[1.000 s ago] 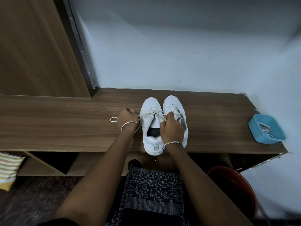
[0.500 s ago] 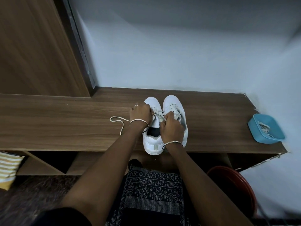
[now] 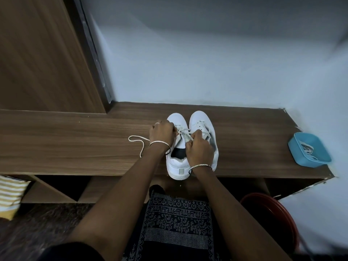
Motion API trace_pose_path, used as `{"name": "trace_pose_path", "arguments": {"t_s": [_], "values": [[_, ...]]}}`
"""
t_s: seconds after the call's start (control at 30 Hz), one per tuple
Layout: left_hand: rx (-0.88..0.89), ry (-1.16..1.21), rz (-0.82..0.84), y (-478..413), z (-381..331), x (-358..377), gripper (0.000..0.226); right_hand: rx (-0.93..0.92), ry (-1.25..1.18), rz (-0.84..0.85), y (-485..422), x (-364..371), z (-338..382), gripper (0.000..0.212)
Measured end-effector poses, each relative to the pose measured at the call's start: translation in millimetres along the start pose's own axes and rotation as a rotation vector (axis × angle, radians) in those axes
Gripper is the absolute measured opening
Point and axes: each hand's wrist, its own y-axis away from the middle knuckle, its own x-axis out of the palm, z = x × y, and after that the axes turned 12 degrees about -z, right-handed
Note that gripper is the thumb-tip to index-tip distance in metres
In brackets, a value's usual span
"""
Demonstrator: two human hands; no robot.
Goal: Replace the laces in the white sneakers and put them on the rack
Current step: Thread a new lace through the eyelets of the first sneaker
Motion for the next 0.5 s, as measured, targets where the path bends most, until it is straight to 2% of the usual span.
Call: {"name": "trace_pose_path", "arguments": {"t_s": [0.1,0.37,0.43,0.5], "values": [[-0.029,-0.013,-0.032,3,3,5,0.023,-0.004,0.005,-0.003,0,0,0,0.024],[-0.616,0.231,-0.140,9,46,5,0.022,0.002,0.009,-0.016,1,-1,1,0.021],[-0.672,0.245,-0.159,12,49,4,0.020,0.000,0.017,-0.019,1,-1,1,0.021],[-0.618,0.219,-0.193,13,46,2,0.018,0.000,0.015,-0.024,2,-2,1,0.021]]}}
